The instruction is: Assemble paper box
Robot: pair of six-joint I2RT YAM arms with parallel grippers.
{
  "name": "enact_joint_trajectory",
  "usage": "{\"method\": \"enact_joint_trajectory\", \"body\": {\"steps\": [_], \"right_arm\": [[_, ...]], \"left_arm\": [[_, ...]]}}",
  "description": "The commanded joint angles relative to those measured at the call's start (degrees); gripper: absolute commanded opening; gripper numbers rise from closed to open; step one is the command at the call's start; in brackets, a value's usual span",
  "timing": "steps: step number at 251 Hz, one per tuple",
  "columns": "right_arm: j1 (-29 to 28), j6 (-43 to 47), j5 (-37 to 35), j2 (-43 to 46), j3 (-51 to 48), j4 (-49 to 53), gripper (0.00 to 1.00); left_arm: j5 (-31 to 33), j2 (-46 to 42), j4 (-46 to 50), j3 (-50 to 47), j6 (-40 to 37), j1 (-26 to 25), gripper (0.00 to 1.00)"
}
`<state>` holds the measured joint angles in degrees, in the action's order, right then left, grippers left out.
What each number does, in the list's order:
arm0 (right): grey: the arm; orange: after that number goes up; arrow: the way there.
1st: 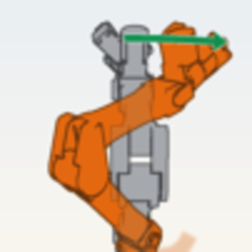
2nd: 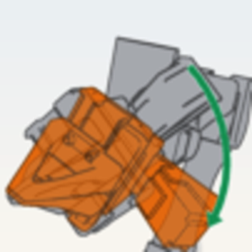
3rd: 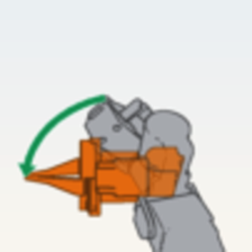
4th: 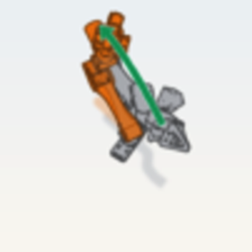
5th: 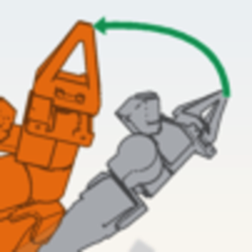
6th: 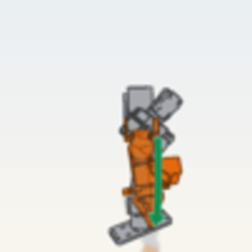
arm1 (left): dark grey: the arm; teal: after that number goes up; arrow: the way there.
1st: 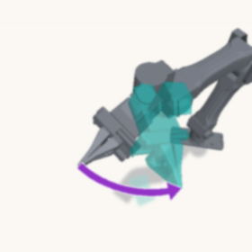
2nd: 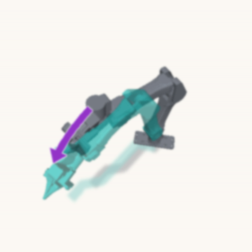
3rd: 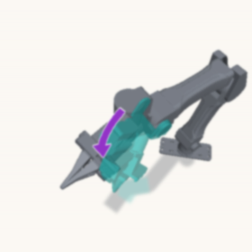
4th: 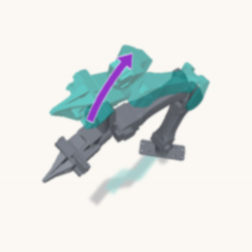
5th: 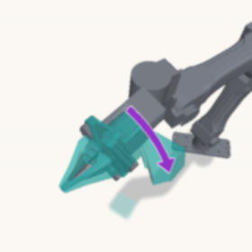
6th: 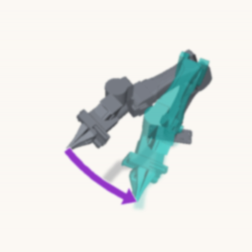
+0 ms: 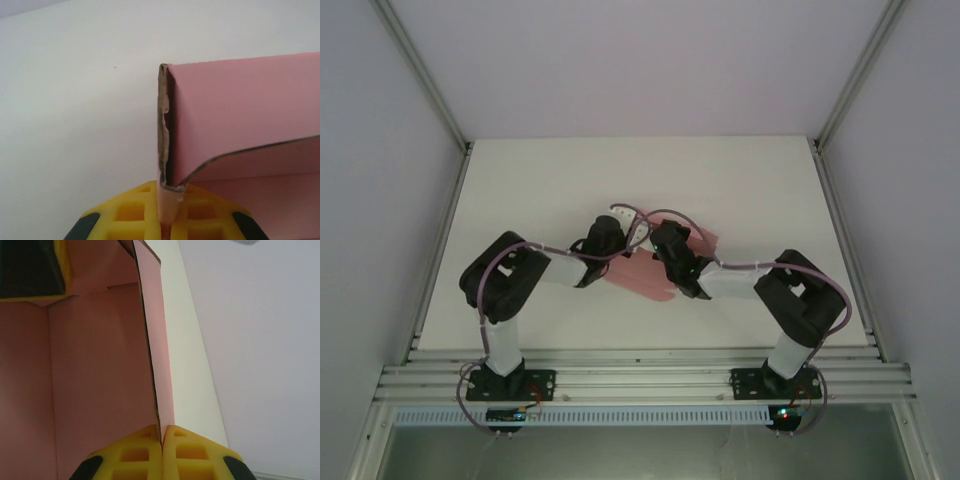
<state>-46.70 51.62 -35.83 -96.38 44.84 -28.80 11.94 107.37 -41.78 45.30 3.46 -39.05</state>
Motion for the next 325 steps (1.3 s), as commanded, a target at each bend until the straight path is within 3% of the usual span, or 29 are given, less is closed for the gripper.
{"method": "enact_joint_trajectory", "body": {"steps": [1, 25, 63, 99, 127, 173, 196, 209, 220, 256, 267, 297, 325], "right_arm": [[-0.68, -4.59, 4.16, 0.94, -0.07, 5.54, 0.00], [-0.66, -4.67, 4.66, 1.15, 0.11, 5.77, 0.00], [-0.59, -5.56, 6.77, 1.45, 0.27, 6.30, 0.00], [-0.48, -5.69, 8.25, 1.46, 0.26, 6.92, 0.00], [-0.33, -5.91, 7.91, 1.15, 0.63, 8.00, 0.00], [0.29, -8.59, 7.77, 1.76, 0.45, 7.49, 0.00], [0.65, -11.27, 7.80, 2.96, 0.42, 7.23, 0.20], [0.64, -12.33, 7.34, 4.22, 0.21, 6.70, 0.40], [0.71, -13.53, 7.31, 5.81, -0.19, 6.03, 0.49], [0.74, -18.14, 10.68, 14.74, -3.11, 6.55, 0.83], [0.84, -20.32, 12.35, 18.29, -4.32, 7.26, 0.99], [2.05, -27.63, 16.49, 28.79, -6.82, 10.02, 0.99], [4.52, -37.87, 15.30, 36.33, -5.16, 15.91, 1.00]], "left_arm": [[13.53, 1.17, -4.07, -1.97, -2.28, 1.33, 0.11], [3.60, -0.93, -2.67, -2.05, -2.17, 1.54, 0.24], [-3.63, -0.46, -0.69, 0.06, -2.48, 1.72, 0.25], [-2.50, 0.89, 2.29, 2.75, -2.04, 1.77, 0.24], [-0.49, 1.00, 3.13, 3.29, -1.15, 1.78, 0.00], [5.90, 0.75, -2.00, 0.71, -0.84, 1.64, 0.00], [3.49, -0.32, -2.02, -0.03, -0.15, 1.63, 0.00], [2.35, -1.46, -1.37, -0.19, 0.53, 1.52, 0.00], [2.22, -2.63, -1.21, -0.68, 1.51, 1.43, 0.00], [3.71, -7.98, -0.15, -2.88, 4.81, 1.44, 0.00], [4.30, -9.57, 1.73, -2.98, 5.66, 1.43, 0.00], [6.22, -13.36, 5.76, -3.81, 7.49, 1.54, 0.00], [5.41, -15.88, 8.23, -4.73, 8.70, 1.44, 0.00]]}}
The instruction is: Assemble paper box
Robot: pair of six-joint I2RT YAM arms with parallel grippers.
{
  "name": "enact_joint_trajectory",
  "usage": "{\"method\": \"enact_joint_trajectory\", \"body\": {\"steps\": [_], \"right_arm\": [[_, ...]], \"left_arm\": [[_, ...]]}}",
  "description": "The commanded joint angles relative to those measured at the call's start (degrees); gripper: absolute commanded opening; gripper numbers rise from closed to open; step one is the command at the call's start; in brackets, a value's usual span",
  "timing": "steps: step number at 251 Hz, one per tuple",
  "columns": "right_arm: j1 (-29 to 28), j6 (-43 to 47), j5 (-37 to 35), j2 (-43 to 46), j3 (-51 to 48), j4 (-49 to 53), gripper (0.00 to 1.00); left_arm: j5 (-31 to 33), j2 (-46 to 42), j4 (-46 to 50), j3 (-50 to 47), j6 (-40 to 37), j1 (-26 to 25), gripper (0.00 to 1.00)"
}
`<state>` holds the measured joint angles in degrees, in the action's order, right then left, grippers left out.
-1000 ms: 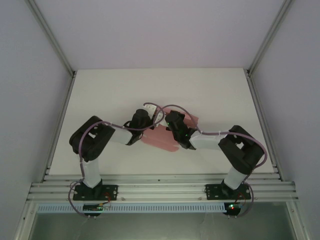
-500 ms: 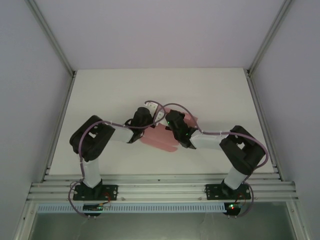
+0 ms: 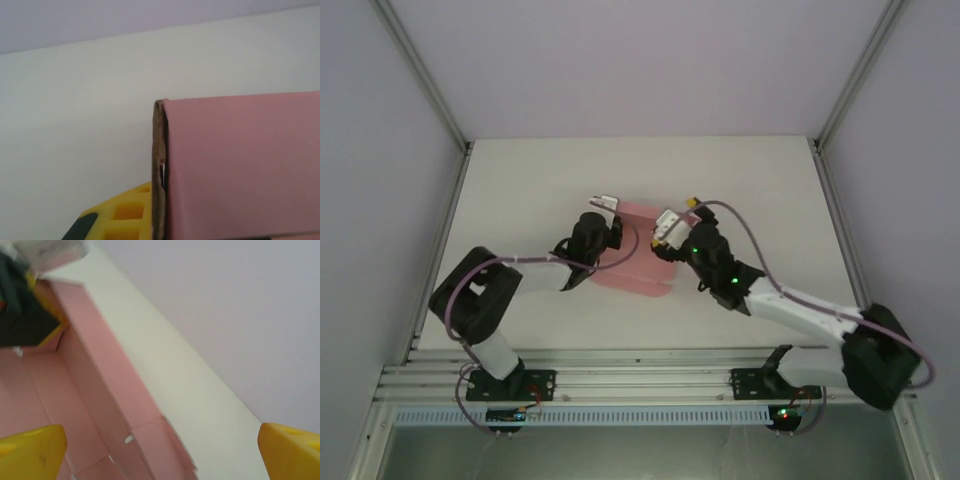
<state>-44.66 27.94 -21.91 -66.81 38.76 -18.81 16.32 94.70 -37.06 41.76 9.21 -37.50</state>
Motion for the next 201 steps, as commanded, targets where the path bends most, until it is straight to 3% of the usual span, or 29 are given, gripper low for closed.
{"method": "enact_joint_trajectory", "body": {"steps": [1, 38, 57, 124, 162, 201], "right_arm": [[2.66, -14.65, 1.36, 6.90, 1.07, 6.17, 1.00], [10.65, -29.66, 9.56, 9.21, 4.35, 14.83, 0.99], [12.39, -31.55, 12.89, 7.67, 4.88, 16.35, 1.00], [14.34, -34.74, 12.80, -3.24, 6.65, 19.69, 1.00], [12.72, -34.63, 15.48, -10.20, 7.27, 13.56, 1.00], [11.57, -37.63, 17.16, -14.02, 4.73, -4.03, 1.00]], "left_arm": [[1.02, -3.25, 3.58, -1.21, 2.98, -0.12, 0.00], [-0.53, -4.77, 4.98, -1.67, 4.32, -0.10, 0.00], [-1.32, -5.39, 5.23, -1.70, 5.21, -0.12, 0.00], [-3.21, -8.36, 8.23, -1.70, 7.78, -0.02, 0.00], [-6.21, -9.59, 10.26, -1.15, 9.37, -0.03, 0.00], [-8.13, -9.45, 10.03, -1.06, 9.93, -0.11, 0.00]]}}
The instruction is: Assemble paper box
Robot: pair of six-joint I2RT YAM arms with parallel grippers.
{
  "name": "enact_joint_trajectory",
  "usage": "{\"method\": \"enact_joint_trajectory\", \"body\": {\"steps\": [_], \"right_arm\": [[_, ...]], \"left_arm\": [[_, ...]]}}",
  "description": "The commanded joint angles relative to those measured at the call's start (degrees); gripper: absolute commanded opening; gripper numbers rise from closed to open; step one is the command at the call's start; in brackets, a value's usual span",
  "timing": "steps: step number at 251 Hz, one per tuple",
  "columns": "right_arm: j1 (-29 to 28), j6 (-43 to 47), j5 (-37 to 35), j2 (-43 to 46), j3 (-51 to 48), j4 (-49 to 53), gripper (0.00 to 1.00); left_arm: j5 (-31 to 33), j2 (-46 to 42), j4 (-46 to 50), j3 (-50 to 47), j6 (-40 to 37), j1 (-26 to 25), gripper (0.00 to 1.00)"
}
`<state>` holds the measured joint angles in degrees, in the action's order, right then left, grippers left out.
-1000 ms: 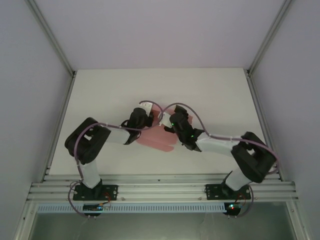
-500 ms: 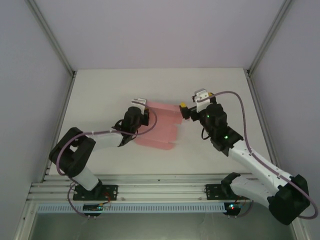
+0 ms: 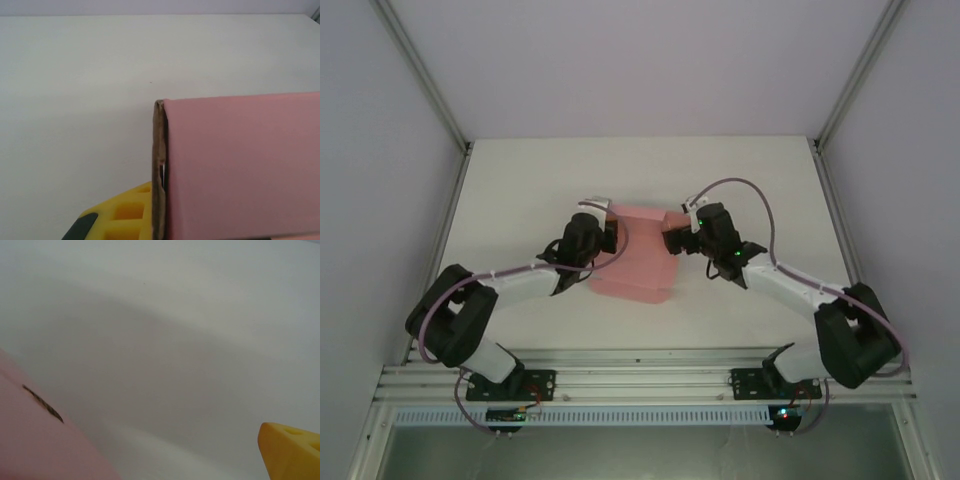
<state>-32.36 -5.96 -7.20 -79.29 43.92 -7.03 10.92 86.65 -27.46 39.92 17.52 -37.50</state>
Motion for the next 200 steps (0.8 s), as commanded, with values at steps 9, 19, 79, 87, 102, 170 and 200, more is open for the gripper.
{"method": "enact_joint_trajectory", "body": {"steps": [9, 19, 79, 87, 102, 170, 200], "right_arm": [[-0.81, -5.24, 2.66, -1.91, -1.67, -20.61, 1.00], [-0.81, -6.62, 3.30, -2.01, -3.05, -25.18, 1.00], [-0.76, -7.92, 4.58, 0.99, -5.43, -24.52, 1.00], [-0.94, -6.79, 4.31, 2.12, -5.34, -21.75, 1.00], [-1.05, -6.68, 3.95, 4.92, -5.64, -15.69, 1.00], [0.58, -9.61, 0.57, 19.57, -9.60, 1.93, 1.00], [2.51, -11.13, -1.15, 21.80, -10.26, 8.26, 1.00]], "left_arm": [[-2.40, -1.23, 0.73, 0.98, 1.97, -0.05, 0.00], [-2.40, -1.11, 0.90, 0.99, 2.18, -0.07, 0.00], [-1.07, -2.03, 1.61, 1.25, 4.12, -0.03, 0.00], [-0.35, -2.42, 2.50, 1.64, 4.40, 0.14, 0.00], [0.79, -3.24, 4.26, 2.19, 5.57, 0.77, 0.00], [-1.13, -6.38, 5.75, 1.16, 7.68, 4.44, 0.00], [-1.84, -7.49, 5.62, 0.43, 8.10, 5.29, 0.00]]}}
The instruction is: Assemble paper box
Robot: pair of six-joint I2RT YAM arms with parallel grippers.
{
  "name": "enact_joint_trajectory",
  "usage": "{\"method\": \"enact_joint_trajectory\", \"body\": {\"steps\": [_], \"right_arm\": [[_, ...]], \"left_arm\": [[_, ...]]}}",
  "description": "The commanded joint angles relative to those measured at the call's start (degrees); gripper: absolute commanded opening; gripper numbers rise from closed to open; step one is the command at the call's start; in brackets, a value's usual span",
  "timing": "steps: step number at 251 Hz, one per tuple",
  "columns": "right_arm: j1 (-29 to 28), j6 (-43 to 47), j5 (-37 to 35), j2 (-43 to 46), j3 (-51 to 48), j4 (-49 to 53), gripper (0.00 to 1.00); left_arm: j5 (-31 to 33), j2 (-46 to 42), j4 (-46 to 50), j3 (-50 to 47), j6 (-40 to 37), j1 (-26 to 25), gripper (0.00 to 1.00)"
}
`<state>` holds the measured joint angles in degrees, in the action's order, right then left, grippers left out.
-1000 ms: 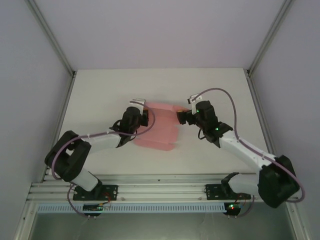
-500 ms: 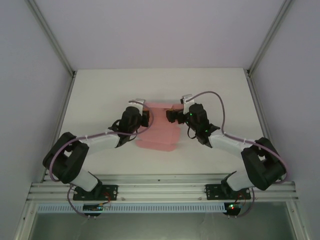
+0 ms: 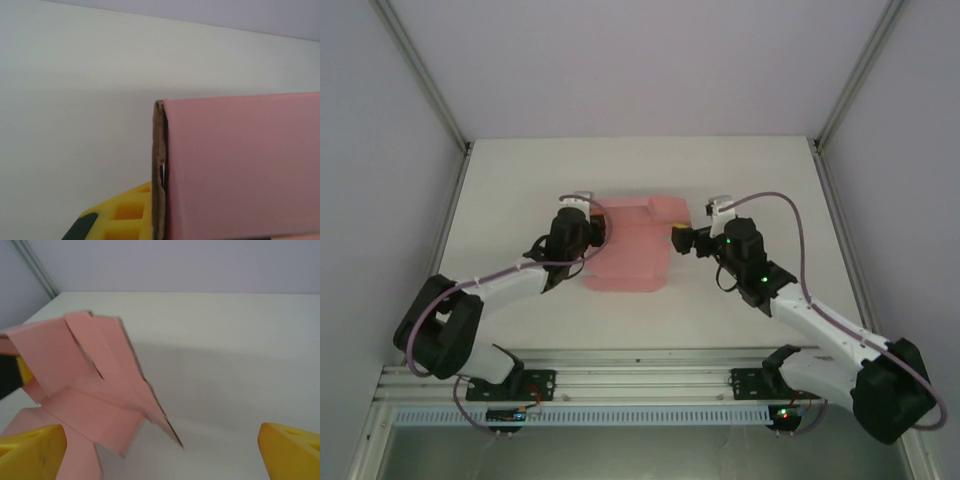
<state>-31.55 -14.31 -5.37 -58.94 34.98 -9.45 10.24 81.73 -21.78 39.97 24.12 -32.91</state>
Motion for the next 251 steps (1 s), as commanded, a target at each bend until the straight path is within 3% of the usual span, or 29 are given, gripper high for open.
{"method": "enact_joint_trajectory", "body": {"steps": [1, 33, 68, 144, 251], "right_arm": [[1.77, -2.81, -2.99, 1.41, -1.32, 10.82, 1.00], [4.13, -5.49, -1.20, -0.43, -2.02, 12.18, 1.00], [4.90, -6.46, 3.54, -4.88, -1.96, 6.40, 1.00], [4.76, -6.26, 4.83, -11.17, 0.33, -4.80, 1.00], [4.83, -11.46, 23.67, -19.64, 3.33, -15.92, 1.00]], "left_arm": [[-1.17, -2.60, -0.09, 0.34, 1.52, 0.72, 0.00], [-2.57, -3.16, -0.41, 0.02, 1.90, 1.13, 0.00], [-4.13, -2.96, -0.78, 0.02, 1.48, 1.09, 0.00], [-6.48, -2.70, -1.60, -0.50, 0.16, 1.13, 0.00], [-10.58, 0.28, -2.65, 0.69, 0.03, 1.13, 0.00]]}}
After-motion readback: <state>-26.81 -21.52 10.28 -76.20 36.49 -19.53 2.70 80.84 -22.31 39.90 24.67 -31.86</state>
